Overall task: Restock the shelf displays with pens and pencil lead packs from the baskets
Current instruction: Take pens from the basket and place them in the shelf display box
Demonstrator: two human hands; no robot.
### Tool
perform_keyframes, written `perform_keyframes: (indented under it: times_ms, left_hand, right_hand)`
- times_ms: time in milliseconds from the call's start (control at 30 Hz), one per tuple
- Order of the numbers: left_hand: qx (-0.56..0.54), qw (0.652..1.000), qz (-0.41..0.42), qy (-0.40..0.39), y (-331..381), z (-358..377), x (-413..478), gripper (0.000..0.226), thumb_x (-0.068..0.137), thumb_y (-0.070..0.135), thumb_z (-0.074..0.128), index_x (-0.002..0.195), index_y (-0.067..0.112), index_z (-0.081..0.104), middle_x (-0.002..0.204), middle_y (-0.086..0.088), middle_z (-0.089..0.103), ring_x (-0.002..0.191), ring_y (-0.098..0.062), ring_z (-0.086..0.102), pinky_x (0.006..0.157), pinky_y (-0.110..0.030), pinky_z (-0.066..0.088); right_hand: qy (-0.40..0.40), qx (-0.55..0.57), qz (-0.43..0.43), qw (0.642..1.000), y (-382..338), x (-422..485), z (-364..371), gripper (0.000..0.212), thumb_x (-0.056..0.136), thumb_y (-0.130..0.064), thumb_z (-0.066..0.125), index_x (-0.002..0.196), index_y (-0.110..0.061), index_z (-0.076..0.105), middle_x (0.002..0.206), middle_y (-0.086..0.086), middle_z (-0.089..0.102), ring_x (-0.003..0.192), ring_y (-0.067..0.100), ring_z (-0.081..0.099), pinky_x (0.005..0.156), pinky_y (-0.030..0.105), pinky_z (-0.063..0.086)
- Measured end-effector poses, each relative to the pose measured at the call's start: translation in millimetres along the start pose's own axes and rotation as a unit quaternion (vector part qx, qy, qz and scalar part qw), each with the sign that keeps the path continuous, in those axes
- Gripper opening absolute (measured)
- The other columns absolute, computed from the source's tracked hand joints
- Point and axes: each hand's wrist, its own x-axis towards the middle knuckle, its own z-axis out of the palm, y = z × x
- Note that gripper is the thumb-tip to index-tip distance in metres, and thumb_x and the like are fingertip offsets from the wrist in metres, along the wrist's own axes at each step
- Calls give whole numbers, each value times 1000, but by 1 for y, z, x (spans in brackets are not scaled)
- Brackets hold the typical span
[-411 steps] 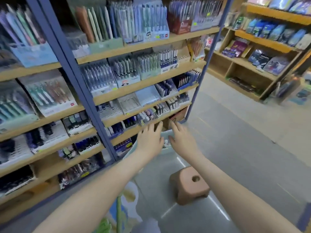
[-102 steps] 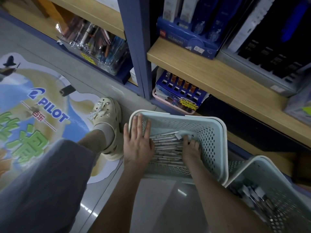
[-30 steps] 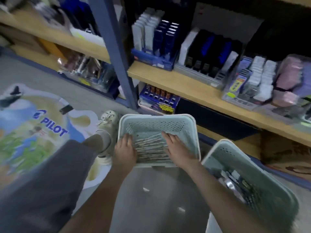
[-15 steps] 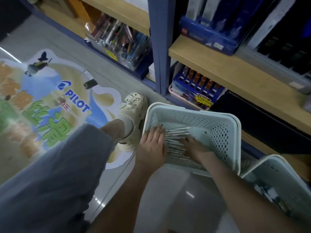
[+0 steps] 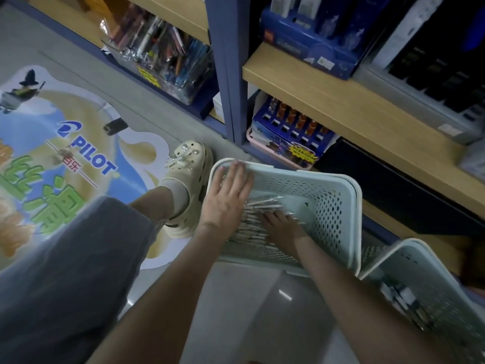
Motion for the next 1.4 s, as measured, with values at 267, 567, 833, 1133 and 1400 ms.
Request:
perform_keyframes:
  times_ms: [267, 567, 833, 1133, 1400]
  left_hand:
    - [-24, 999, 22, 23, 0, 13, 1, 80, 80, 27, 59, 147, 7, 20, 155, -21, 21, 143, -35, 22, 118, -48, 7]
    - [-46, 987, 118, -94, 34, 24, -4, 77, 96, 33, 41, 151, 15, -9, 155, -16, -23, 145, -30, -16, 111, -48, -18]
    - [-125, 968, 191, -108, 57, -1, 36, 55, 79, 37, 70, 123, 7, 55, 119, -13, 63, 108, -22, 63, 96, -29, 43]
    - [-364, 902, 159, -167, 81, -127, 20, 30, 100, 26, 42, 121, 6, 49, 112, -17, 63, 102, -33, 61, 80, -37, 44]
    - [-692, 656, 179, -242, 89, -276, -59, 12, 99, 14, 49, 92, 10, 58, 79, -11, 62, 62, -13, 62, 62, -23, 53]
  right_hand:
    - [2, 37, 28, 999, -5, 2, -7, 50, 98, -17, 41, 144, -6, 22, 146, 15, 34, 133, 30, 31, 108, 39, 26]
    - [73, 25, 89, 993, 10, -22, -20, 53, 83, -8, 61, 130, -6, 39, 129, 17, 47, 116, 29, 46, 92, 37, 45]
    - [153, 11, 81, 985, 25, -62, -50, 69, 58, -7, 81, 121, -6, 51, 112, 11, 56, 99, 25, 54, 80, 30, 49]
    - [279, 471, 177, 818, 55, -188, -101, 46, 91, -15, 60, 133, -17, 41, 121, -1, 46, 94, 7, 54, 78, 16, 43]
    - [364, 722, 72, 585, 11, -332, -150, 13, 95, -10, 53, 88, -8, 63, 73, 17, 59, 65, 21, 61, 71, 31, 51]
